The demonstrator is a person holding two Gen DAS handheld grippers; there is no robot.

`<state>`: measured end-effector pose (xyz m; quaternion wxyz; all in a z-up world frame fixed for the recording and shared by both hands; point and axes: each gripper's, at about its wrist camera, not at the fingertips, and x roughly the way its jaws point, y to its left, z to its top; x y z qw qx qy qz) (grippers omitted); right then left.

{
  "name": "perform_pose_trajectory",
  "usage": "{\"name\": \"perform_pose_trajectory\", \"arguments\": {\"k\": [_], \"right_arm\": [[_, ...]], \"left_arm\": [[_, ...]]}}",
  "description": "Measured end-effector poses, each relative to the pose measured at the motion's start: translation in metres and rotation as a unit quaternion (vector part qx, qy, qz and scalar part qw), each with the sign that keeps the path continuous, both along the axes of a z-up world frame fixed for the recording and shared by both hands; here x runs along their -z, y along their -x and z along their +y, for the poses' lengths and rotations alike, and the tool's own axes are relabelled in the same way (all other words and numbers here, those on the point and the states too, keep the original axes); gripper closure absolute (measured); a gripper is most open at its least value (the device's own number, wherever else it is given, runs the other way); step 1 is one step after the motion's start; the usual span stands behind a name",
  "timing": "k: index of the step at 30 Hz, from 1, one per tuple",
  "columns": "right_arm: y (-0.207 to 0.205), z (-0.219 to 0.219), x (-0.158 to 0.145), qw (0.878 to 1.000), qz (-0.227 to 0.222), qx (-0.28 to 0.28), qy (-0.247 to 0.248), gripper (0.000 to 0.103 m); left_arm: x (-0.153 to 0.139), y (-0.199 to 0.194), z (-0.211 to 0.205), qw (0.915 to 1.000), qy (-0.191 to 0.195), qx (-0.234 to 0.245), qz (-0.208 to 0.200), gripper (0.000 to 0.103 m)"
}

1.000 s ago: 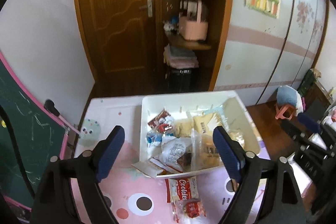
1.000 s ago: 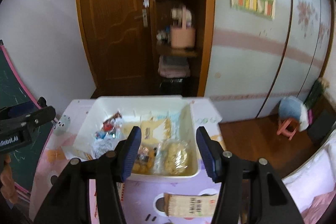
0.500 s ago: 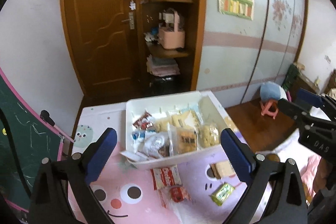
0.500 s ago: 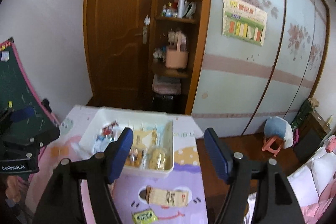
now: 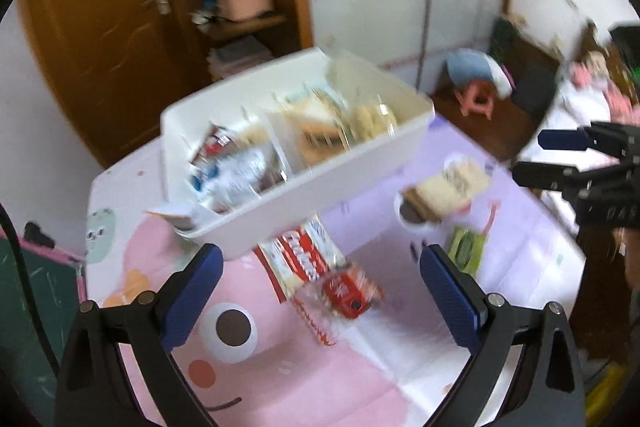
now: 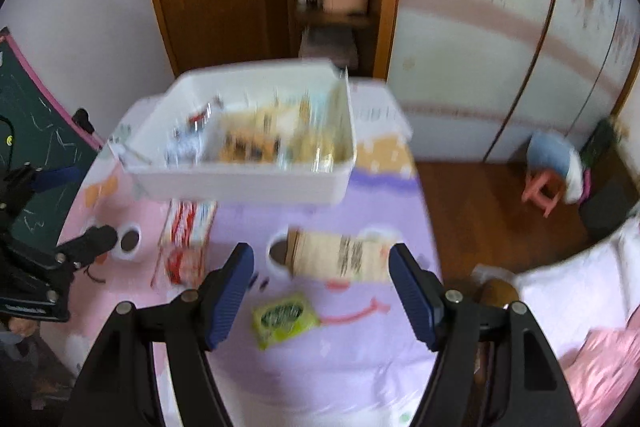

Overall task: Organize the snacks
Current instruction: 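Withdraw both tools from the basket toward the remaining snacks, then grasp the second red date snack with the left gripper while the right grasps the green packet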

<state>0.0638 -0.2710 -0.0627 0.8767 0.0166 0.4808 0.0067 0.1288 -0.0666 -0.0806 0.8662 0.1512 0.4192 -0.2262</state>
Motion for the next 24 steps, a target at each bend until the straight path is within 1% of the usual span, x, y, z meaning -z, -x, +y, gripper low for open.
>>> {"name": "perform_pose_trajectory", "arguments": {"k": [2,6,9,11,15,17,19,21,23,24], "right_arm": [[0.0,-0.005,0.025,0.998,0.042,0.012,-0.037,0.033],[0.005,-0.01,0.06,0.991,0.093,0.034,-0.085,0.033],[0.006,-0.009,0.083,0.981,0.133,0.041,-0.133,0.033],[0.007,-0.004,0.096,0.975,0.155,0.043,-0.151,0.033],[0.003,0.005,0.107,0.974,0.166,0.045,-0.145,0.033],[-0.002,0.009,0.108,0.975,0.163,0.046,-0.146,0.033],[-0.006,0.013,0.11,0.975,0.161,0.048,-0.143,0.033],[-0.012,0.018,0.112,0.977,0.16,0.048,-0.132,0.033],[-0.016,0.023,0.113,0.98,0.155,0.048,-0.117,0.033],[-0.019,0.024,0.114,0.98,0.155,0.049,-0.113,0.033]], "left_arm": [[0.021,-0.003,-0.002,0.9995,-0.014,0.022,0.016,0.004],[0.05,-0.007,-0.008,0.9964,-0.028,0.067,0.043,0.004],[0.067,-0.009,-0.015,0.9937,-0.054,0.085,0.05,0.005],[0.078,-0.011,-0.019,0.9916,-0.065,0.095,0.06,0.008],[0.094,-0.016,-0.027,0.9877,-0.083,0.11,0.073,0.015],[0.099,-0.017,-0.029,0.9869,-0.087,0.112,0.077,0.023],[0.104,-0.02,-0.032,0.9859,-0.084,0.116,0.087,0.025],[0.105,-0.022,-0.034,0.986,-0.082,0.116,0.088,0.027],[0.106,-0.024,-0.036,0.9858,-0.079,0.115,0.094,0.033],[0.106,-0.026,-0.036,0.9858,-0.077,0.113,0.098,0.034]]}}
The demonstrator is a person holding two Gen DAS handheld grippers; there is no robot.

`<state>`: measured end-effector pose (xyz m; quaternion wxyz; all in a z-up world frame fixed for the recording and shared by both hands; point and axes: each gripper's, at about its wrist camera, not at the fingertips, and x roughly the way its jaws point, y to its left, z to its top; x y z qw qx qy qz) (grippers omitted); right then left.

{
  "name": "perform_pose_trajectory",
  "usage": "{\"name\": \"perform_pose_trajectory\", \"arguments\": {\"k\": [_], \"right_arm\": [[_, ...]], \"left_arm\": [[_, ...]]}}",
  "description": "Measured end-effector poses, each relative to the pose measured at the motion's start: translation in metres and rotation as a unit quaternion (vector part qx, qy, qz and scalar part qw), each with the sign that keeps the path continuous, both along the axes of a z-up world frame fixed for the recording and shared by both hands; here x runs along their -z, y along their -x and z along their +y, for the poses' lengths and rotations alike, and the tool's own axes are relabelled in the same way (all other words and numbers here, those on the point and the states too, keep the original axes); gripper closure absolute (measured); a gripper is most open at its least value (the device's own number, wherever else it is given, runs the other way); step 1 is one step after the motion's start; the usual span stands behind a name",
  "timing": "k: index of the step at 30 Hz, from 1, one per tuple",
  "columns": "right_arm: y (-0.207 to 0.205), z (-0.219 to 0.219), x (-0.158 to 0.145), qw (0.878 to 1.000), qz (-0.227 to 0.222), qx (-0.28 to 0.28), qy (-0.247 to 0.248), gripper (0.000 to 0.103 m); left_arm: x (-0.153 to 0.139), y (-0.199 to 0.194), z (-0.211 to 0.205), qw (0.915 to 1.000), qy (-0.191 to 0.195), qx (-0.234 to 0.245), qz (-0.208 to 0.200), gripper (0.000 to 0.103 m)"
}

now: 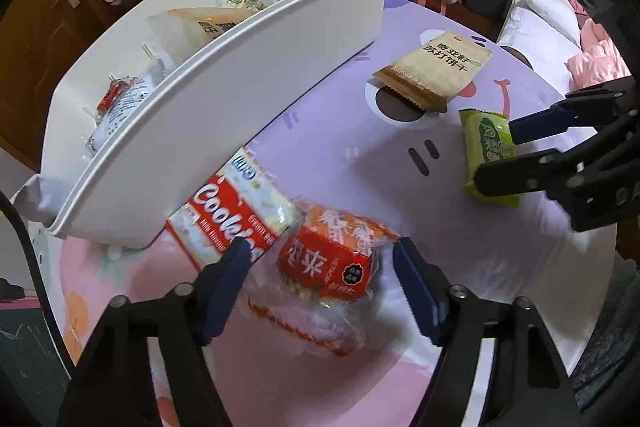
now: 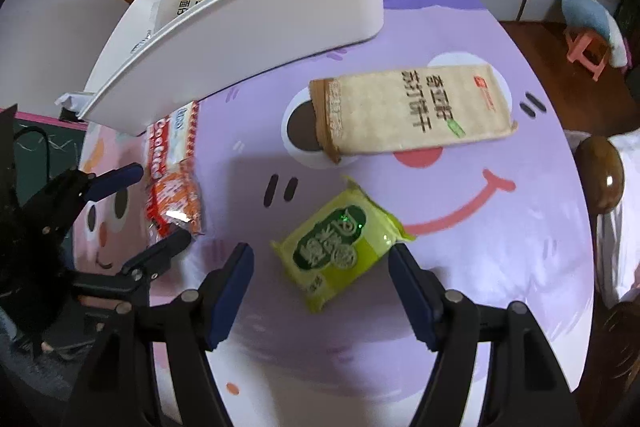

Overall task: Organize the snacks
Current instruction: 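Grasp the second red date snack with the left gripper while the right grasps the green packet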

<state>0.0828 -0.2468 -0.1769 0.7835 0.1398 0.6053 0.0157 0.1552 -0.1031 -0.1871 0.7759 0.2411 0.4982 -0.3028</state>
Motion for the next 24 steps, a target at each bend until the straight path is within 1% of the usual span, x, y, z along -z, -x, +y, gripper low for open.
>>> {"name": "perform_pose_trajectory", "arguments": {"k": [2,5,7,9,11,12,14,15,17,24], "right_arm": [[-0.005,0.004,0.003,1.0,-0.001,-0.001,0.007,0.035],[-0.009,0.009,0.004,1.0,-0.009,-0.004,0.023,0.04],[-0.011,0.01,0.005,0.999,-0.014,-0.01,0.038,0.046],[-0.011,0.016,0.006,0.998,-0.019,-0.02,0.057,0.05],[-0.011,0.022,0.007,0.997,-0.026,-0.029,0.066,0.051],[-0.01,0.023,0.007,0.997,-0.029,-0.032,0.068,0.052],[-0.008,0.023,0.007,0.997,-0.034,-0.034,0.064,0.055],[-0.007,0.023,0.007,0.997,-0.037,-0.036,0.061,0.057],[-0.002,0.023,0.007,0.997,-0.041,-0.043,0.058,0.061],[0.006,0.019,0.004,0.996,-0.049,-0.058,0.051,0.065]], "left_arm": [[0.002,-0.003,-0.001,0.9999,-0.004,-0.008,0.007,0.04],[0.009,-0.01,-0.001,0.999,0.001,-0.033,0.03,0.041],[0.012,-0.013,0.001,0.9977,0.008,-0.048,0.046,0.041],[0.014,-0.016,0.003,0.9956,0.016,-0.068,0.062,0.042],[0.013,-0.016,0.002,0.9944,0.022,-0.08,0.066,0.042],[0.013,-0.017,0.003,0.9935,0.024,-0.088,0.069,0.042],[0.012,-0.018,0.004,0.9912,0.033,-0.105,0.074,0.048],[0.012,-0.018,0.005,0.9902,0.036,-0.111,0.077,0.049],[0.012,-0.017,0.006,0.9886,0.036,-0.124,0.078,0.052],[0.009,0.011,0.011,0.9834,0.044,-0.158,0.078,0.055]]}}
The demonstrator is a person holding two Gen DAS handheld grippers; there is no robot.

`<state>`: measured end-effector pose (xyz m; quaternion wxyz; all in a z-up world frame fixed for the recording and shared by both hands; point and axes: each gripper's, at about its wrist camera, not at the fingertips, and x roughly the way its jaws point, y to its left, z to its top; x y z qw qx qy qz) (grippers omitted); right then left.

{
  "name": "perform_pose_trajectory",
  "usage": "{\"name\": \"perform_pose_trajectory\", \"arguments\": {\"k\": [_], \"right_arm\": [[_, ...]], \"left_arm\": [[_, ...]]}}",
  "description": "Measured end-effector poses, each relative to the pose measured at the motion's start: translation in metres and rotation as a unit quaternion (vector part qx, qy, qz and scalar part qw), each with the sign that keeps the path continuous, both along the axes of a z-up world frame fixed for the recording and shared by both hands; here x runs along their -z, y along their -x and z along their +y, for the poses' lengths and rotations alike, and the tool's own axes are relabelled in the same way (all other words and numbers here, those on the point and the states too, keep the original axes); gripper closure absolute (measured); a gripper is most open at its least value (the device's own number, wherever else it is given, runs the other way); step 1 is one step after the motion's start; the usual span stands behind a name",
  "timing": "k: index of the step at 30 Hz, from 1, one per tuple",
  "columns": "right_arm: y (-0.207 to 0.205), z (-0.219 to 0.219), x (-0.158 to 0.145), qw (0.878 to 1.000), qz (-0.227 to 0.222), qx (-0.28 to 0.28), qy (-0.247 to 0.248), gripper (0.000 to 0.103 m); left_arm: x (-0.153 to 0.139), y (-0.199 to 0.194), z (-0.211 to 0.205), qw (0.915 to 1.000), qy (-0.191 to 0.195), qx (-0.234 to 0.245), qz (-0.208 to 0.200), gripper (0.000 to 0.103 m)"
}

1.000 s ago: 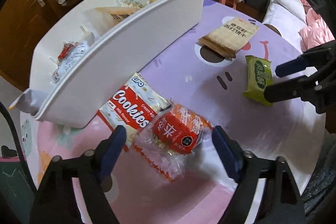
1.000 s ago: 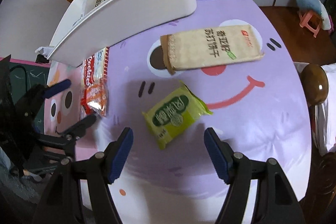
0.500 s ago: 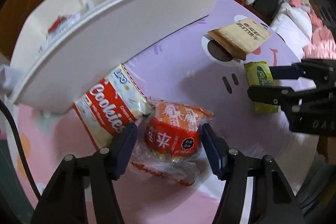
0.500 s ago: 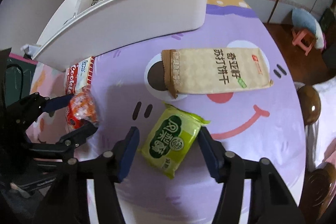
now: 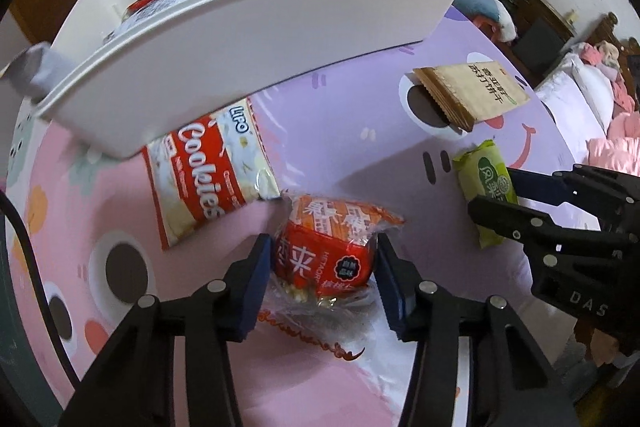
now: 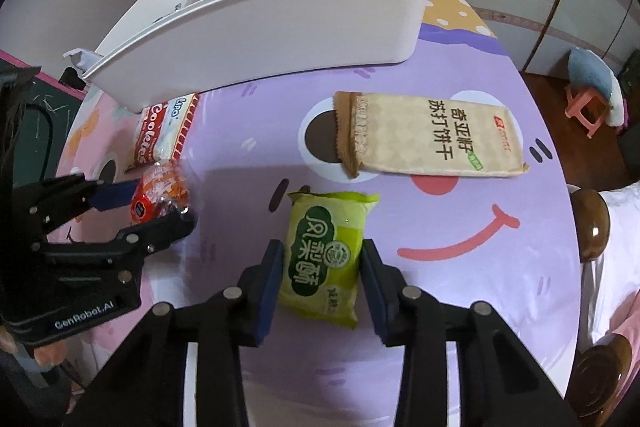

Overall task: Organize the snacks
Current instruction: 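Grasp the second red date snack with the left gripper while the right grasps the green packet, then carry both snacks over the white basket and open both grippers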

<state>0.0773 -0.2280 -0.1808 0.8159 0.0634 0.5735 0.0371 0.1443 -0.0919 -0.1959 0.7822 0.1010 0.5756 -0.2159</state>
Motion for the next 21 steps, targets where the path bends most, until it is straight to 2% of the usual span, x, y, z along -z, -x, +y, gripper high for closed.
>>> {"name": "perform_pose_trajectory", "arguments": {"k": [4,10,14,21], "right_arm": [[0.008,-0.001,-0.01,1.0,-0.013,-0.004,-0.005,0.065],[0.017,-0.003,-0.043,0.999,-0.051,-0.014,-0.002,0.065],[0.014,-0.002,-0.079,0.995,-0.094,-0.019,0.004,0.065],[0.006,-0.003,-0.162,0.981,-0.189,-0.027,0.037,0.065]], "left_arm": [[-0.012,0.017,0.006,0.9998,0.013,-0.016,-0.008,0.055],[-0.054,0.038,0.018,0.9973,0.048,-0.037,-0.043,0.055],[-0.085,0.043,0.027,0.9952,0.06,-0.05,-0.059,0.055],[-0.163,0.035,0.042,0.9878,0.069,-0.076,-0.117,0.055]]}}
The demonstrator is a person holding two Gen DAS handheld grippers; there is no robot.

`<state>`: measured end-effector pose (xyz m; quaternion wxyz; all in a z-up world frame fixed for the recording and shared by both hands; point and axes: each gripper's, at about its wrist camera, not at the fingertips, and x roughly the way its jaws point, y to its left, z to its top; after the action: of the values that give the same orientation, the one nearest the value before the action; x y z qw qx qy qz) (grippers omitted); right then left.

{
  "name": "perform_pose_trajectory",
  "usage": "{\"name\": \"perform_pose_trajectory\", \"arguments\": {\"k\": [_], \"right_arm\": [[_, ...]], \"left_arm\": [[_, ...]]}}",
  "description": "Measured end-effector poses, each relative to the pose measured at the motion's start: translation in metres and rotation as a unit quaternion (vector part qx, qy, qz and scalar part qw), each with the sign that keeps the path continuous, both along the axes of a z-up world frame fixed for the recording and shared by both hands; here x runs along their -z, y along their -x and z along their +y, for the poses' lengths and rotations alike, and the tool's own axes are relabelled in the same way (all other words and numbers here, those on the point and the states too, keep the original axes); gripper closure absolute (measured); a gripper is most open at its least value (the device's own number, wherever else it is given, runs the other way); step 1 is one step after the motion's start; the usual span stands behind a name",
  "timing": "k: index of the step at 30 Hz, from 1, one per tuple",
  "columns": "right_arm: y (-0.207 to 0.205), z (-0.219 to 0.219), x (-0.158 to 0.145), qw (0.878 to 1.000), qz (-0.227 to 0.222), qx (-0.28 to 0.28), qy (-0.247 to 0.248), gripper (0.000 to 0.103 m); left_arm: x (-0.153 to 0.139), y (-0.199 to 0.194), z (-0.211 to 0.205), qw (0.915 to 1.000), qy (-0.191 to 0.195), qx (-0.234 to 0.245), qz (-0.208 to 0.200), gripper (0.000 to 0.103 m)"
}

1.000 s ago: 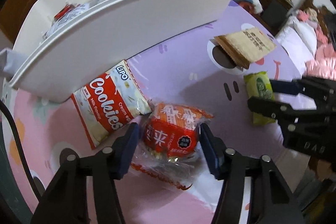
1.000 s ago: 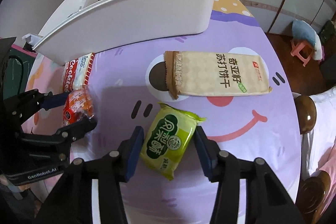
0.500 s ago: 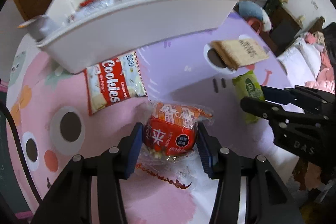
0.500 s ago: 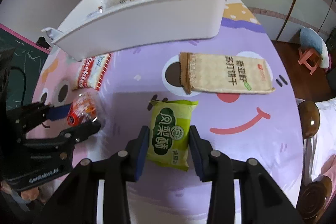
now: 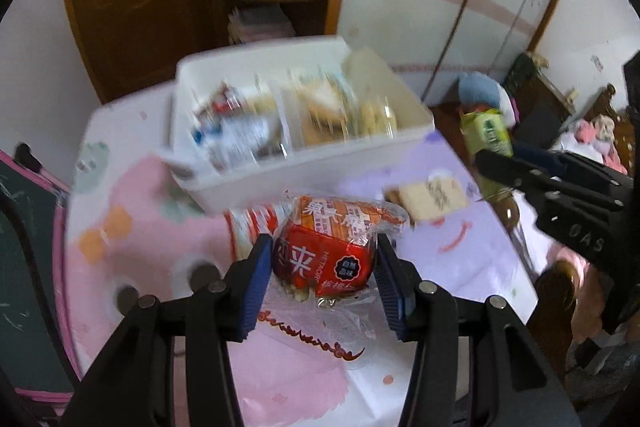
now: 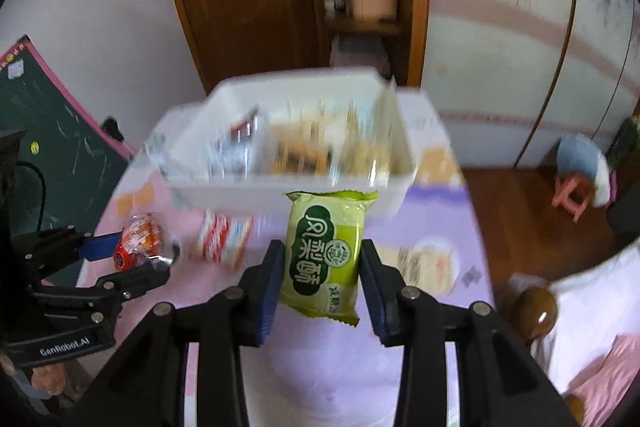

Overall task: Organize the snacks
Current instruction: 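Carry both snacks over the white basket and open both grippers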

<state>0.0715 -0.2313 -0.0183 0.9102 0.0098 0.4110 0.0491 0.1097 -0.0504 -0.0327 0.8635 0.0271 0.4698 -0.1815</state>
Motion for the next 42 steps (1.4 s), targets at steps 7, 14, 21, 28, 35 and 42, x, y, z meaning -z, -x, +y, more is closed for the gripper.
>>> {"name": "perform_pose_trajectory", "arguments": {"k": [7,14,21,28,35,42], "right_arm": [[-0.023,-0.014,-0.095,0.995,-0.093,0.007,0.022,0.065],[-0.062,-0.014,-0.154,0.989,-0.142,0.012,0.038,0.065],[-0.117,-0.009,-0.134,0.993,-0.113,0.007,0.028,0.065],[-0.159,-0.004,-0.068,0.999,-0.047,0.004,0.026,0.065],[-0.183,-0.003,-0.027,1.0,-0.005,-0.001,0.015,0.065],[-0.201,0.003,-0.009,1.0,0.024,-0.003,-0.004,0.065]], "left_arm": [[-0.085,-0.03,0.017,0.9977,0.012,-0.043,-0.052,0.055],[-0.139,-0.072,0.021,0.9927,0.001,-0.071,-0.097,0.054],[-0.116,-0.136,0.014,0.993,-0.013,-0.101,-0.06,0.054],[-0.049,-0.179,0.008,0.9933,-0.043,-0.105,-0.022,0.054],[-0.019,-0.202,0.011,0.9919,-0.061,-0.11,-0.014,0.054],[-0.003,-0.219,0.016,0.99,-0.066,-0.124,-0.005,0.054]]}}
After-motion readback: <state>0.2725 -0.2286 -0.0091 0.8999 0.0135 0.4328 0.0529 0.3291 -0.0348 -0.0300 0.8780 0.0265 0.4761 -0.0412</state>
